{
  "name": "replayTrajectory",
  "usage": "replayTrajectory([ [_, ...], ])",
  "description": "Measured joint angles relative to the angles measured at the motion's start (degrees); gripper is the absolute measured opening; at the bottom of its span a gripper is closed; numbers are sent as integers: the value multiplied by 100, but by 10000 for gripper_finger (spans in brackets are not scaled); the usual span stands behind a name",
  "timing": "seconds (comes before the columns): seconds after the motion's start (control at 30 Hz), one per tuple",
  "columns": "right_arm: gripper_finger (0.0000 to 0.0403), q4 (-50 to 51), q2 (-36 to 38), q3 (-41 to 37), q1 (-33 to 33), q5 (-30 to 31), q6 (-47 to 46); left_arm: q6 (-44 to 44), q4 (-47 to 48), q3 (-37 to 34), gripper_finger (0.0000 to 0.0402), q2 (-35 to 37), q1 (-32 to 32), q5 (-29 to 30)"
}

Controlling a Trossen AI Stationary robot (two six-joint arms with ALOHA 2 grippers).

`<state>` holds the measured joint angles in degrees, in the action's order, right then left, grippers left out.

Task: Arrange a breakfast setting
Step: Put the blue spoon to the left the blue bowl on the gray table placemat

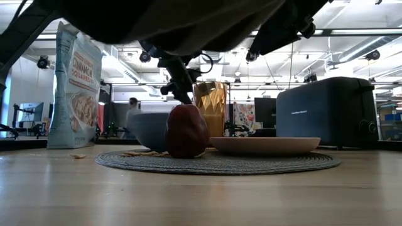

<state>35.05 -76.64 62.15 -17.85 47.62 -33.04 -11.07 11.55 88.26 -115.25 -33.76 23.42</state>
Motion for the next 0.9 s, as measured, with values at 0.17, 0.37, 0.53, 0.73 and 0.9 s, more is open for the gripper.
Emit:
replayTrajectory([
  [0.17,215,0,0,0,0,0,0,2,-2,-1,122,-1,0,-2],
  [0.37,215,0,0,0,0,0,0,-10,-94,-1,44,1,-2,-16],
  [0.53,215,0,0,0,0,0,0,-39,-88,-3,35,1,0,2],
  [0.73,215,0,0,0,0,0,0,-40,-61,-3,51,7,8,2],
  [0.9,215,0,0,0,0,0,0,-44,-43,-6,39,90,46,0],
])
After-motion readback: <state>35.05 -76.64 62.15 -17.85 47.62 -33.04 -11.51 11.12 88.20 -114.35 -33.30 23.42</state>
